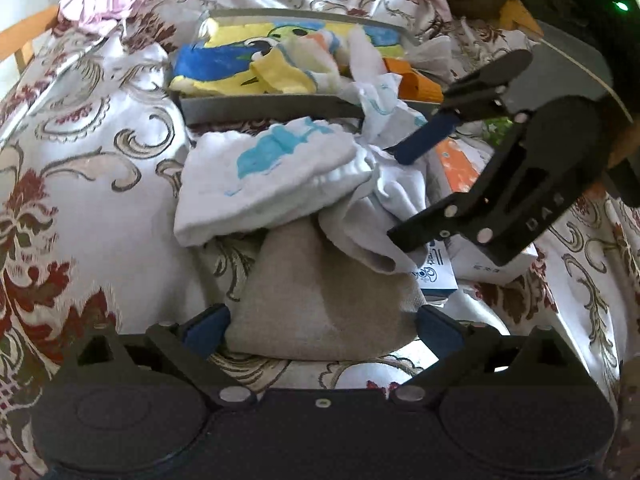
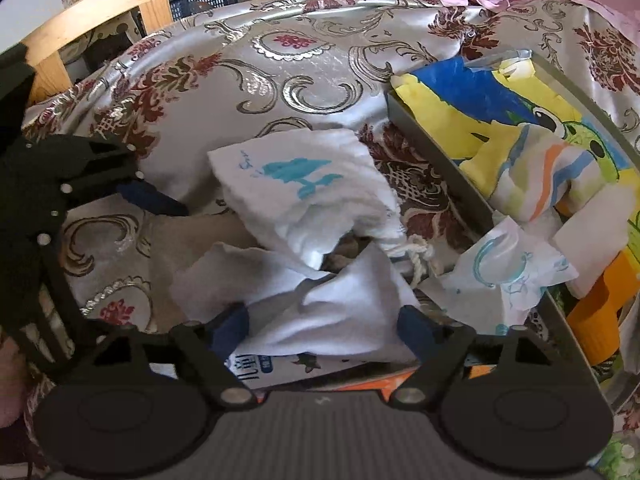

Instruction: Organize soft objects

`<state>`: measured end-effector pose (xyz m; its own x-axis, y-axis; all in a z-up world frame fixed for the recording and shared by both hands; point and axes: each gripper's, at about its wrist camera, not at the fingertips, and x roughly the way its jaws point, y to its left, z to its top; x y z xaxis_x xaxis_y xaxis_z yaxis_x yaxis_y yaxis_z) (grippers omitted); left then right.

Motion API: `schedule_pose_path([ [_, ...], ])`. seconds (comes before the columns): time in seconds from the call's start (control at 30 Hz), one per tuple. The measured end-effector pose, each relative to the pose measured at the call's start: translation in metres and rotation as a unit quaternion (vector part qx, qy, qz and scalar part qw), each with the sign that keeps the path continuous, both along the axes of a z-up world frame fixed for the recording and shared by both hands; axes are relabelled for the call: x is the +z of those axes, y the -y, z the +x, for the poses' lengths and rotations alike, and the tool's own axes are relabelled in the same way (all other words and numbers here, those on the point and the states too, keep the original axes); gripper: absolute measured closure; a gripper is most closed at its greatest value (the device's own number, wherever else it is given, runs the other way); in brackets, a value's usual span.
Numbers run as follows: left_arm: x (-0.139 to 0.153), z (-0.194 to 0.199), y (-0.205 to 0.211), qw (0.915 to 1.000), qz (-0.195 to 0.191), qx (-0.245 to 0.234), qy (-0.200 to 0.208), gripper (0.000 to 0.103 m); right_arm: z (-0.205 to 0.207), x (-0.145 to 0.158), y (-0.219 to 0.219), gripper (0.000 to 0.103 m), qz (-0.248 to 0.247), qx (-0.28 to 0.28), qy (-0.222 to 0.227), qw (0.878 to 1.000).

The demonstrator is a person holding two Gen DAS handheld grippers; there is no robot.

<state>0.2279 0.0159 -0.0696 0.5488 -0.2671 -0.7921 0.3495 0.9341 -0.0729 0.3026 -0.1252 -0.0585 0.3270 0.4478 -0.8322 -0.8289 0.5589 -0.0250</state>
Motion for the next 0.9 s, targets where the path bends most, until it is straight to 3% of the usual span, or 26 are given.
schedule_pose_path([
  [0.2,0.002,-0.003,0.002,0.9999,0.008,-0.001,0.011,0.005,-0.003,-0.001,0.004,0.025,0.016,-0.009,-0.001,1.000],
  [0.27,0.002,-0.003,0.002,0.9999,0.010,-0.002,0.013,0.005,-0.009,0.000,0.003,0.032,0.019,-0.005,0.005,1.000],
  [0.43,0.005,-0.005,0.003,0.9996,0.014,-0.003,0.023,0.008,-0.027,0.002,0.000,0.064,0.027,0.002,0.020,0.999],
  [0.67,0.006,-0.005,0.004,0.9994,0.020,0.002,0.027,0.014,-0.046,0.002,-0.002,0.087,0.041,-0.032,0.056,0.997],
  [0.8,0.008,-0.005,0.000,0.9993,0.015,0.018,0.029,0.032,-0.049,0.002,0.006,0.090,0.035,-0.066,0.062,0.995],
  [0.83,0.008,-0.005,-0.001,0.9991,0.015,0.023,0.030,0.046,-0.049,0.002,0.010,0.091,0.034,-0.074,0.063,0.995],
  [0.9,0.007,-0.003,-0.002,0.9989,0.022,0.030,0.026,0.062,-0.051,0.003,0.017,0.091,0.037,-0.083,0.062,0.994],
])
